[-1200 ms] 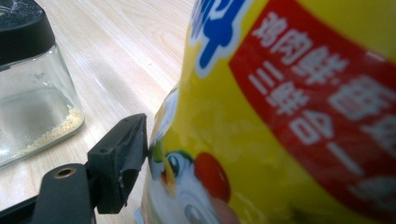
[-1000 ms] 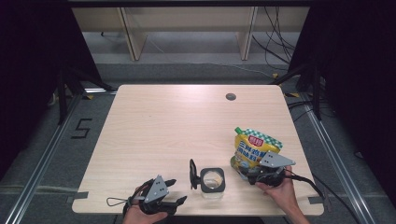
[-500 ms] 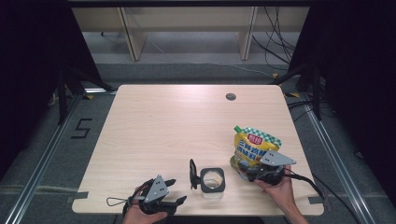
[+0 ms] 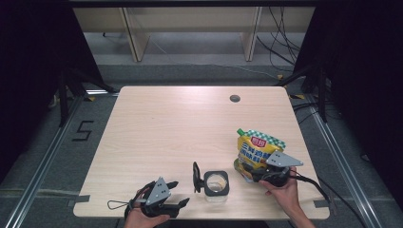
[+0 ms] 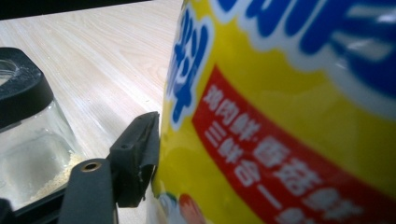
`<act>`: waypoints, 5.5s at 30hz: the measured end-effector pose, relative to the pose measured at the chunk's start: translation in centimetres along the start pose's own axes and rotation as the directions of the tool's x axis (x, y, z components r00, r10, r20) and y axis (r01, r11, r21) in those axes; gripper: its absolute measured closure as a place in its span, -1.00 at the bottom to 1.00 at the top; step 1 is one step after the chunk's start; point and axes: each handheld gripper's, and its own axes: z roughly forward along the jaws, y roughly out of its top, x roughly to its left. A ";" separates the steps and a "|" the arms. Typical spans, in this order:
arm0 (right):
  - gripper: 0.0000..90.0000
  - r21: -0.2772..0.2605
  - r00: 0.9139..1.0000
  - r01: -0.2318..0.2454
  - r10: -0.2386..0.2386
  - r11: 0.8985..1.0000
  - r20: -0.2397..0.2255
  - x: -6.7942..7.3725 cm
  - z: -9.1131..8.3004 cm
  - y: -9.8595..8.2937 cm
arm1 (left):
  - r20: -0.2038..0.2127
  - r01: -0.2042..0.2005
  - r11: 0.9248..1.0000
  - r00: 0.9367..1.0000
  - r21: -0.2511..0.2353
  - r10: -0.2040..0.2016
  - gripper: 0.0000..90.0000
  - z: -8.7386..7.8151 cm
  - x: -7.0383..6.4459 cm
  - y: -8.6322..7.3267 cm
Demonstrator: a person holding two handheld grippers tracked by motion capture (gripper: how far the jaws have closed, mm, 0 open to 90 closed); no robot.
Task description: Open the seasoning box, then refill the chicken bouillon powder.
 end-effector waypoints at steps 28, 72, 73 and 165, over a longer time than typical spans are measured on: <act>-0.09 -0.001 0.997 0.075 -0.075 0.997 0.015 1.2 -1.0 1.4 | -0.009 -0.021 1.000 1.000 -0.023 0.021 -0.28 -0.7 0.3 0.0; -0.05 0.335 0.508 0.785 -0.851 0.522 0.136 9.0 -5.2 3.4 | -0.028 -0.025 1.000 0.999 -0.002 0.025 -0.29 -0.8 0.7 -0.2; -0.05 0.344 0.486 0.795 -0.864 0.500 0.133 9.1 -5.1 3.4 | -0.024 -0.013 1.000 1.000 0.001 0.013 -0.29 -0.8 0.7 -0.2; -0.01 0.459 -0.337 0.836 -0.941 -0.301 -0.002 12.1 -2.7 4.0 | -0.022 -0.015 1.000 1.000 0.005 0.015 -0.31 -0.5 0.6 -0.3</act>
